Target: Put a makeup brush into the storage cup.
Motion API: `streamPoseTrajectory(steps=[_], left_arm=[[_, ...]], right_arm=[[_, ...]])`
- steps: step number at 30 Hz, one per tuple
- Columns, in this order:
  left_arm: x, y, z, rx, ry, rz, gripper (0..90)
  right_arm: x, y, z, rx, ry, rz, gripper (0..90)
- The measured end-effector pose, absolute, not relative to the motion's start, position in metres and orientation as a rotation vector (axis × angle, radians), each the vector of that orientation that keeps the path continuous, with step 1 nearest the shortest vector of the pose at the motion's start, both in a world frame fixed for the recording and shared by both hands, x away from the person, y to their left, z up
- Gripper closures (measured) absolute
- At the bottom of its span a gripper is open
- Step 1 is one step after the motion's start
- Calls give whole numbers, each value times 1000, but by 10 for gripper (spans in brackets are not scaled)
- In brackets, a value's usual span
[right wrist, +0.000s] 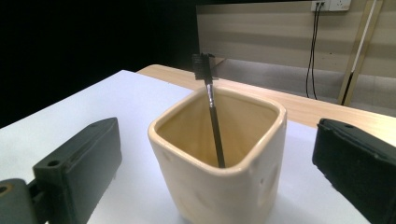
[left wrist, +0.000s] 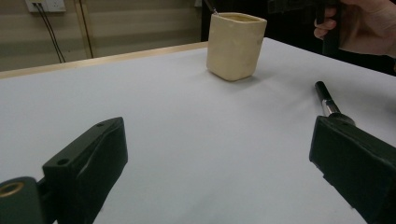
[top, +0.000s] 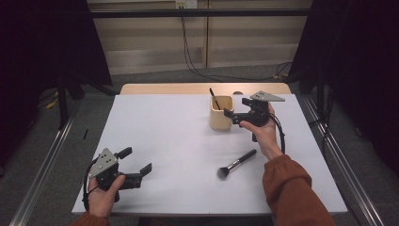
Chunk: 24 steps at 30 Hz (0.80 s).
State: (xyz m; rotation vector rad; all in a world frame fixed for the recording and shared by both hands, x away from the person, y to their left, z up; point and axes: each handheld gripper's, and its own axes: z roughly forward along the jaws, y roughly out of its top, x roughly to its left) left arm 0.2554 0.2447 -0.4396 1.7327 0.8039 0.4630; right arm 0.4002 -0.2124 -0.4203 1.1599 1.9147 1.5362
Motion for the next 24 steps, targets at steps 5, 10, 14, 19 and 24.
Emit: streamPoseTrajectory(steps=[5,10,14,19,24], left_arm=[[255,246,-439,1725,810,469,44],[254,245,-439,1729,801,470,43],[254,244,-439,1728,797,475,42],[254,244,-439,1728,792,471,43],[254,244,-439,1728,792,470,43]], right_arm=[[393,-219,-422,1161,1917,1549,0],[381,-226,-422,1164,1891,1516,0],[371,-231,-420,1163,1896,1493,0],[358,-239,-421,1163,1887,1465,0],[342,-246,-424,1152,1883,1467,0]])
